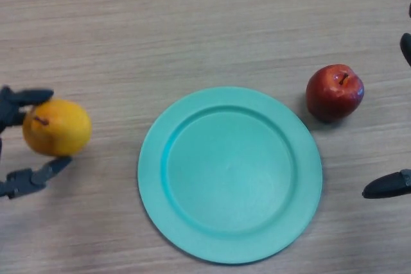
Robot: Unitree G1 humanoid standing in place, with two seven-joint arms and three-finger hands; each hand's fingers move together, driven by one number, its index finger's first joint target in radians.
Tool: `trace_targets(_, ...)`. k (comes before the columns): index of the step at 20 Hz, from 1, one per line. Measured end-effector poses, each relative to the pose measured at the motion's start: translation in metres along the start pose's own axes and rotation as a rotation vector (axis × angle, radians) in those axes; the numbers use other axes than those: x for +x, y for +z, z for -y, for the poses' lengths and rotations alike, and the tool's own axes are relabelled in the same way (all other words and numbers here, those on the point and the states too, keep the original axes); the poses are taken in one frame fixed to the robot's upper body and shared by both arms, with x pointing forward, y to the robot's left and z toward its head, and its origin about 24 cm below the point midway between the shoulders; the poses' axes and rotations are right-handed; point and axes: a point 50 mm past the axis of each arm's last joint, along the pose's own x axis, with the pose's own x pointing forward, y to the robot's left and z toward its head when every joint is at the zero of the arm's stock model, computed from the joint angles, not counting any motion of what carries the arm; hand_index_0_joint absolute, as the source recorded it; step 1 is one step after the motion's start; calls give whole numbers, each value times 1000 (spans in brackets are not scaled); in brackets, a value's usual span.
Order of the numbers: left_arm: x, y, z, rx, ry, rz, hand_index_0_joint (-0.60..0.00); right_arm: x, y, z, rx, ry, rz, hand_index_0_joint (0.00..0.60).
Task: Pick up the yellow pear and place it on the plate
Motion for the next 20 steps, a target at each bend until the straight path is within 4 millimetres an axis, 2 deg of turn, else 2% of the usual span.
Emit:
trace_targets(3,1,32,9,-63,-79,113,-600,0,1,0,-1,-4,4,0)
trace_targets(5,1,49,22,-211,-171,126,-600,0,1,0,-1,-6,5,0)
trace_targets(7,-5,67,48,-249,-392,120,-600,-1,1,1,-3,-10,4,0)
trace_targets(8,-11,72,70,-198,-527,111,-600,-3,4,1,-8,-14,12,0)
trace_targets(10,-21,78,101,-96,-737,102,-600,-4,8,1,-1,-13,32,0)
trace_targets(11,-24,78,109,-75,-792,91,-600,-5,8,2,8,-14,31,0)
trace_targets(13,-20,69,120,17,-810,73,-600,-7,8,6,5,-34,15,0)
trace_targets(15,-12,56,124,100,-729,72,-600,-9,8,9,0,-46,15,0)
trace_targets(20,7,57,124,97,-642,109,-600,-9,13,8,-10,-43,36,0)
